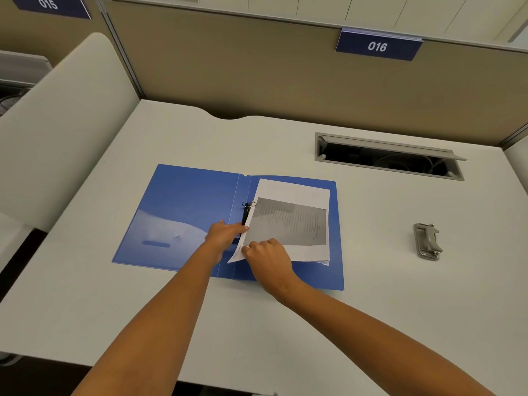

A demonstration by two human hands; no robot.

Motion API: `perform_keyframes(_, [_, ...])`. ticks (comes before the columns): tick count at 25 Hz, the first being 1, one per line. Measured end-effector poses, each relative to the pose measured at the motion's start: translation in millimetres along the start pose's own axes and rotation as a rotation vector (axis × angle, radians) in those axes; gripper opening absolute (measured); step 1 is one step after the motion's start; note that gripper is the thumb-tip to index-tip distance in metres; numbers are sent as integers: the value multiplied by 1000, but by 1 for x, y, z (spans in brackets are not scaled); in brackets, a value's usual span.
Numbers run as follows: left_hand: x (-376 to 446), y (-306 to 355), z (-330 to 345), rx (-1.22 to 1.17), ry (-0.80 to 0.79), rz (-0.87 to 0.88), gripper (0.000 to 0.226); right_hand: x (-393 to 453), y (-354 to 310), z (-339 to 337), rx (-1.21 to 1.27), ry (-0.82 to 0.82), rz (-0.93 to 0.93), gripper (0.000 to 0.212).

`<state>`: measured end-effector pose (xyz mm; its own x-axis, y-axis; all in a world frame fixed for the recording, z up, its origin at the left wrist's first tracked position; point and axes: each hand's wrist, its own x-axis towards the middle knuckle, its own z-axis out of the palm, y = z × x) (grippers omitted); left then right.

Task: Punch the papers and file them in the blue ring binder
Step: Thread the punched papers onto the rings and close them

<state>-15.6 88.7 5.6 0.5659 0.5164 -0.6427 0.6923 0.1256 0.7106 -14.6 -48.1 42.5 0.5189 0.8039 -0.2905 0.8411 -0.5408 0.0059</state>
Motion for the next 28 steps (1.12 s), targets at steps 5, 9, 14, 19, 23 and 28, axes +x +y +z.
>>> perform_keyframes(5, [0,10,2,-40,-42,-73,72,0,-1,3,-15,-18,-2,43])
perform_keyframes(9, [0,12,5,-15,-39,-73,65,-4,4,2,-38,-22,-24,42])
perform_keyframes(14, [-2,10,4,-17,-14,-28,52,-5,6,0,-37,-1,-35,42])
perform_keyframes(19, [-2,8,0,-6,-2,5,25,0,-1,1,-21,4,-32,43])
perform_keyframes(23, [-3,9,3,50,14,40,20,1,0,3,-34,-9,-11,42])
perform_keyframes(28, [7,5,8,172,103,27,27,2,4,5,-46,8,6,40])
